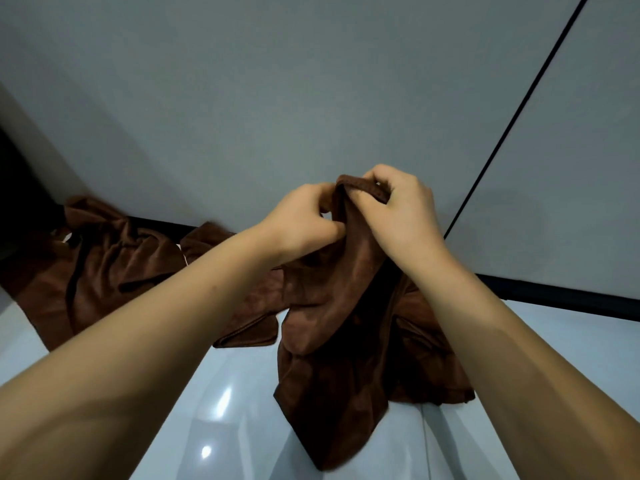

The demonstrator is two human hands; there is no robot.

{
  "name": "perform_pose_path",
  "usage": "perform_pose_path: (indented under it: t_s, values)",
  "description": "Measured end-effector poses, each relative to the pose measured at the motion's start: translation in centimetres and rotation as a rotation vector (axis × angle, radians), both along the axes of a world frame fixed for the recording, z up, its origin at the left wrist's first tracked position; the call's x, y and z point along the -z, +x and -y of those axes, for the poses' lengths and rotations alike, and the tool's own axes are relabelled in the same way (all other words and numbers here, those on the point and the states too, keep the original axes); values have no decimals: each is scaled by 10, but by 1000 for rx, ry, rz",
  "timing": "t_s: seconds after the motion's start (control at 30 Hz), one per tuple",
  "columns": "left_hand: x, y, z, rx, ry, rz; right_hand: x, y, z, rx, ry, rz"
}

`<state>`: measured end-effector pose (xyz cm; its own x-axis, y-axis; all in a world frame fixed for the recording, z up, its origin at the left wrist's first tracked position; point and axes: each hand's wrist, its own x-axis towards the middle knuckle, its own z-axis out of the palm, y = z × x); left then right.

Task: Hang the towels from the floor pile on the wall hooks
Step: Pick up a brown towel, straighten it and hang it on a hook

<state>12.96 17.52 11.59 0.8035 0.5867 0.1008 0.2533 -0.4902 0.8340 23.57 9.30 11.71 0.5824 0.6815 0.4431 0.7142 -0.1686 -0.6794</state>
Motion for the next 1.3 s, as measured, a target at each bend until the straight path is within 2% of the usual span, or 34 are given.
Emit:
perform_pose_path:
  t_s: [0.2, 0.37, 0.47, 0.57, 0.7, 0.9, 1.17, 1.3]
  values:
    - [6, 3, -5, -200, 236, 53, 3, 6, 4, -4, -21, 12]
    - [8, -3, -6, -302, 358, -7, 12, 7, 3, -25, -94, 95]
    - [5, -6, -2, -366, 588, -103, 19, 7, 2, -42, -201, 71]
    - [11, -11, -4, -331, 846, -82, 26, 6, 5, -89, -281, 14]
    - [16, -17, -12, -300, 994, -21, 30, 3, 8, -110, -369, 37]
    - [10, -24, -15, -403, 904, 16, 33, 5, 11, -84, -408, 124]
    - [-2, -47, -34, -682, 721, 0, 42, 23, 33, 41, -497, 248]
    - [-3, -67, -47, -851, 620, -32, 45, 38, 45, 139, -528, 242]
